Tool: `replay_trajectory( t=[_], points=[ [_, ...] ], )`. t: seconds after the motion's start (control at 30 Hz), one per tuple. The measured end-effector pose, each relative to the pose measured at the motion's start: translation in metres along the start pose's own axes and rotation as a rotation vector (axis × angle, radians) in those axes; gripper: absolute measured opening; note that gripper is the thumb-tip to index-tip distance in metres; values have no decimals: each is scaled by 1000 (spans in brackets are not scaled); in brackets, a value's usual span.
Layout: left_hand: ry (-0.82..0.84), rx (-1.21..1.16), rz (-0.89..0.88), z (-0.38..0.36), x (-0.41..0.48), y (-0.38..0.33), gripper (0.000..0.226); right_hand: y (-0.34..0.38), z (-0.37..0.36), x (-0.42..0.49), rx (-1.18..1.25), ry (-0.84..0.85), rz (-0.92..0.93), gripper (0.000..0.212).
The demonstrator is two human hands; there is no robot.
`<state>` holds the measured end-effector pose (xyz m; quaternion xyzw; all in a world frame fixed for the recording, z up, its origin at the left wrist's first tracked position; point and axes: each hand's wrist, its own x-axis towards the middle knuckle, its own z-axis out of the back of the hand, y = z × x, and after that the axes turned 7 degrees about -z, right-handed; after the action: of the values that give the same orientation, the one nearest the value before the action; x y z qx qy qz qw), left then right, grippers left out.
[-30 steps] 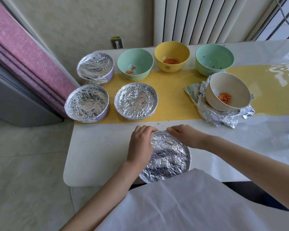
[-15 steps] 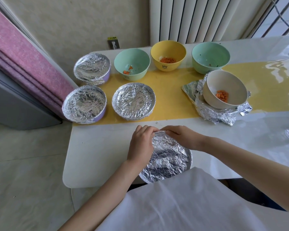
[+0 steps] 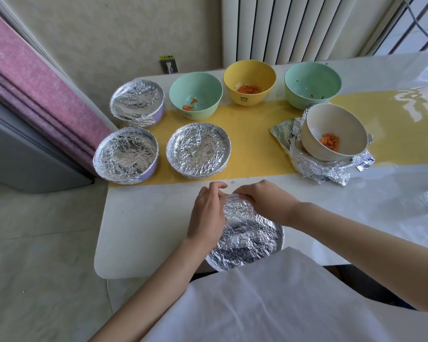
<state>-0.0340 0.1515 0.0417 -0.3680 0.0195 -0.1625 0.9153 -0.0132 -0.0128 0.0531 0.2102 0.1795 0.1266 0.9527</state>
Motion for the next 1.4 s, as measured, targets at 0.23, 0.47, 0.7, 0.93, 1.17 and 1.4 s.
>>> replay_trajectory(
  t=[0.23, 0.47, 0.7, 0.93, 1.17, 1.4],
  points=[
    [-86, -58, -3, 2, 5, 4, 10, -1, -1, -2, -103, -35, -22, 17],
    [-121, -53, 7, 0, 9, 8, 3, -4, -4, 5, 0, 18, -10, 23],
    [50, -62, 2, -7, 14, 12, 23, -19, -10, 13, -33, 62, -95, 26],
    [137, 15, 33, -12, 24, 14, 26, -10, 0, 22, -169, 189, -141, 26],
    [177, 84, 72, -13, 26, 14, 29, -6, -10, 26, -197, 117, -85, 29],
    [129, -48, 84, -18, 22, 14, 22, -4, -7, 23, -265, 146, -94, 29]
  ],
)
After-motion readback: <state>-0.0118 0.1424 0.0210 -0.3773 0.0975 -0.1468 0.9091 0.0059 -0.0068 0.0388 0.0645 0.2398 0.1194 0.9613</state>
